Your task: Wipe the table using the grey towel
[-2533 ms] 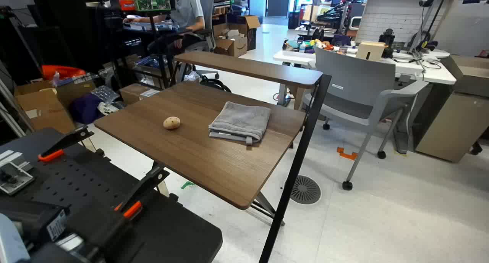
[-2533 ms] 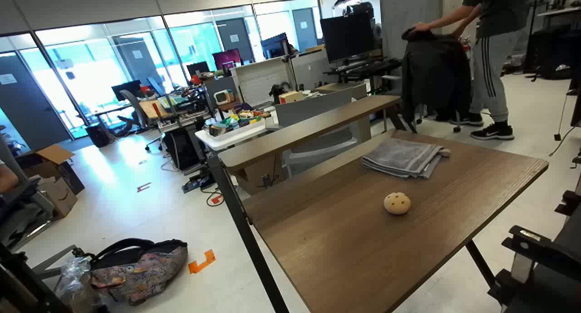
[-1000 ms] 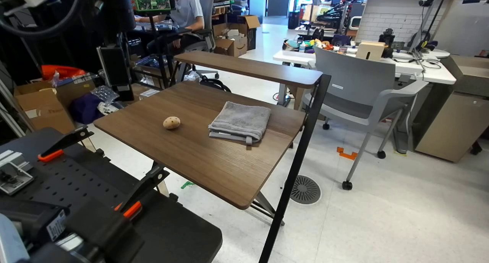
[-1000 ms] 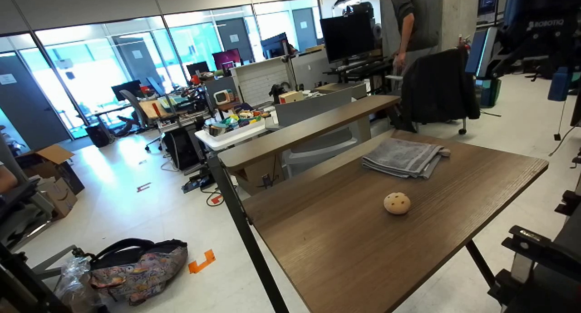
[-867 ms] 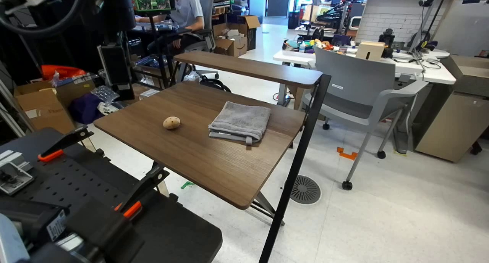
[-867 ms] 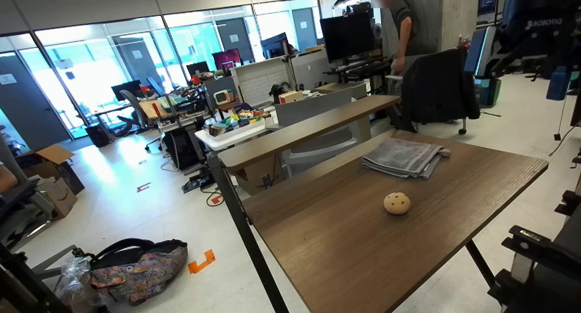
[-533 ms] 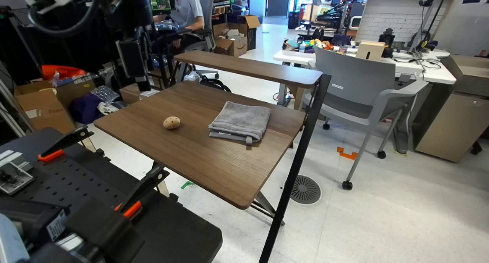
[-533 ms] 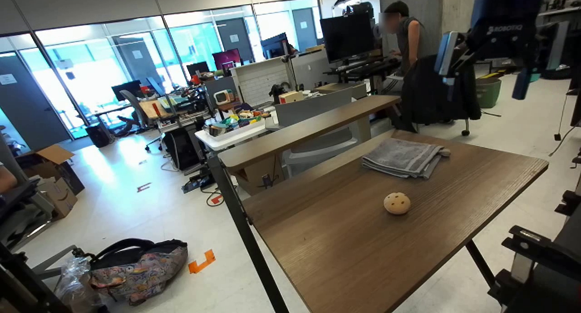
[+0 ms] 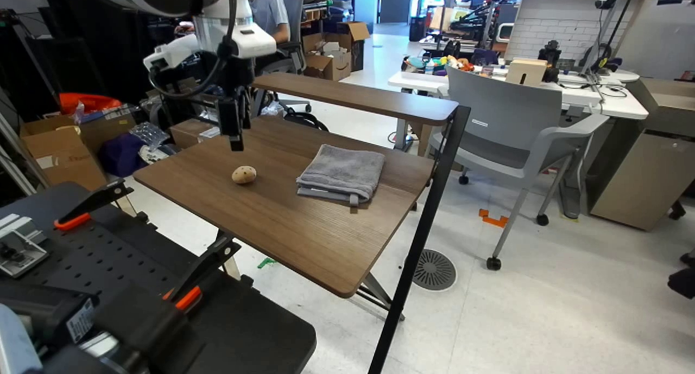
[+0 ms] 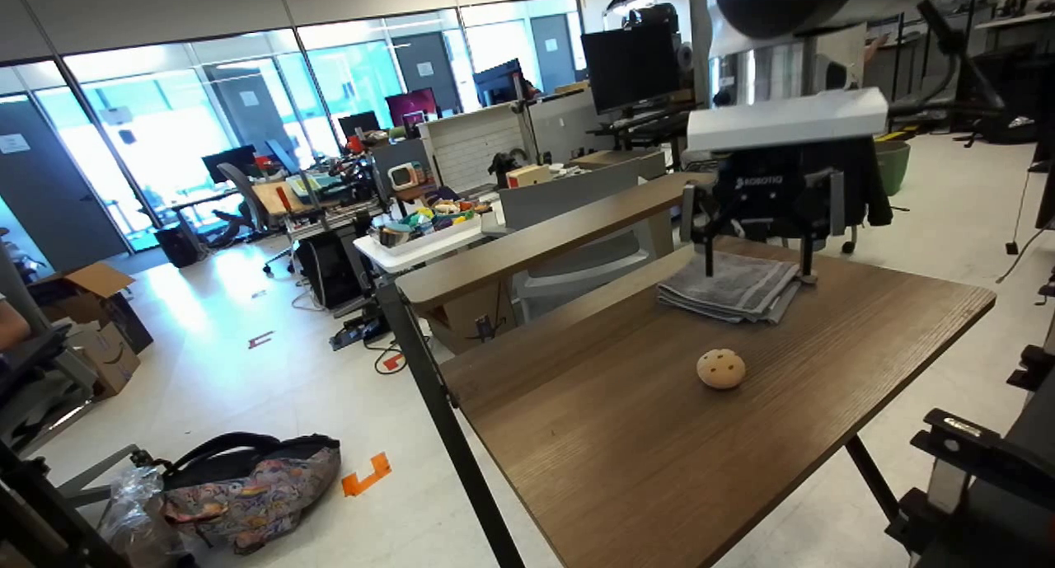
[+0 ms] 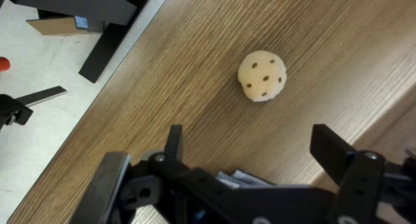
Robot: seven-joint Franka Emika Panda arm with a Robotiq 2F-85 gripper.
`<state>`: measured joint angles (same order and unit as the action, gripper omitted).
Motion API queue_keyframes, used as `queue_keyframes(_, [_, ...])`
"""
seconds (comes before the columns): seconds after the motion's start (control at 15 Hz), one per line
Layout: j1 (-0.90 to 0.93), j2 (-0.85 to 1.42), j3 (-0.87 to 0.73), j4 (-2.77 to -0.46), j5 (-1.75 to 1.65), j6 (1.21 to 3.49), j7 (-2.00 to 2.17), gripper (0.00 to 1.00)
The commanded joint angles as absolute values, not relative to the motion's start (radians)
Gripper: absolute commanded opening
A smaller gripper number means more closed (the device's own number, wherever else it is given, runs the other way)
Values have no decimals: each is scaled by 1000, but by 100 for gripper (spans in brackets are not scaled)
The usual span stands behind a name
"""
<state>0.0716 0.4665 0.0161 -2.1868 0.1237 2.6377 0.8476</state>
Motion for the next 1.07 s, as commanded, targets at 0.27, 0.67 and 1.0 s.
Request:
queue_keyframes(0.27, [108,599,-13,-2167,174,2765,800,100])
queue_keyframes(0.67, [116,619,-21,-2163,194,2805,819,100])
queue_keyframes(1.0, [112,669,61,-2107,351,2946,837,100])
